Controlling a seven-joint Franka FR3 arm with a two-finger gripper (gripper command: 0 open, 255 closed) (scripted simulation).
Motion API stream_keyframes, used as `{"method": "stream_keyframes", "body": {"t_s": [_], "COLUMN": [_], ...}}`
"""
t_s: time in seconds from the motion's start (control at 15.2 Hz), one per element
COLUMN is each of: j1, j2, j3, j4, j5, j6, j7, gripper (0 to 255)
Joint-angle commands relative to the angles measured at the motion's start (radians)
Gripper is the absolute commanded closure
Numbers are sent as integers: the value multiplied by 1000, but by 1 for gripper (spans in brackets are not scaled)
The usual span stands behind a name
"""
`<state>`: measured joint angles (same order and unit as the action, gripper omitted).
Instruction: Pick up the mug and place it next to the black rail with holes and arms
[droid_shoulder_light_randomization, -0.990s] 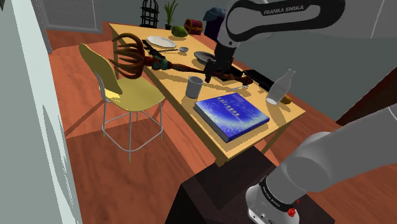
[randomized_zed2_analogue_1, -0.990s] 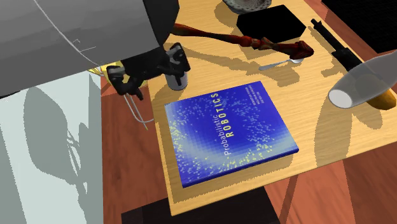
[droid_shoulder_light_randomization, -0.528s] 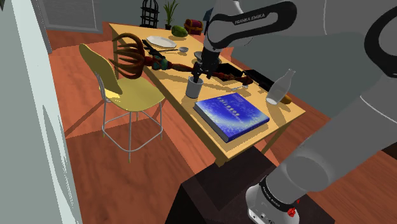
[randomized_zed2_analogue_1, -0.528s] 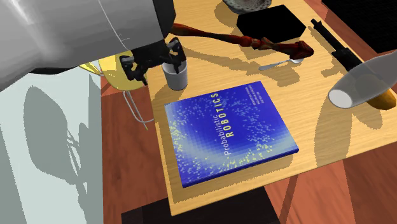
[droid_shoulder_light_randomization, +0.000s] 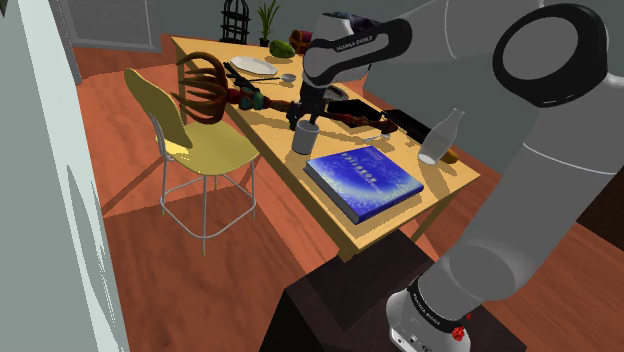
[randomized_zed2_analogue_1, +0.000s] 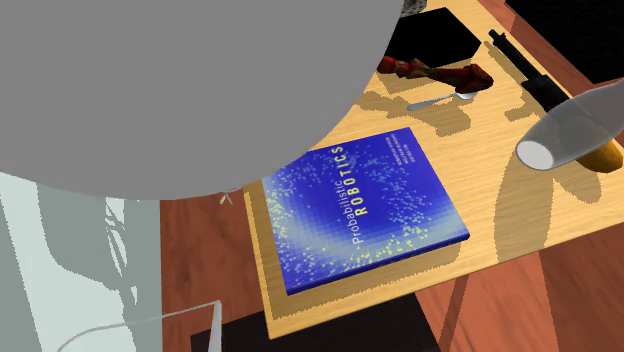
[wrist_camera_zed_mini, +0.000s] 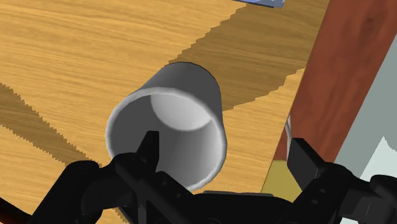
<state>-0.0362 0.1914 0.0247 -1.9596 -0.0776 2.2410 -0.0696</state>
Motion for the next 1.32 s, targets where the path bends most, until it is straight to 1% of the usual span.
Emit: {"method": "stream_keyframes", "body": {"t_s": [0.0,0.33,0.86,0.92,1.25], "j1": [-1,-2,-2,-2,-2], "j2": [24,69,69,69,69], "j3": [-1,-4,-4,-4,-4], "j4": [6,-13,-12,-12,-13], "j5": [-2,-6,-6,-6,-6], "j6": [21,83,83,83,83], "j7": [0,2,2,2,2], "gripper": [0,0,0,255,255]}}
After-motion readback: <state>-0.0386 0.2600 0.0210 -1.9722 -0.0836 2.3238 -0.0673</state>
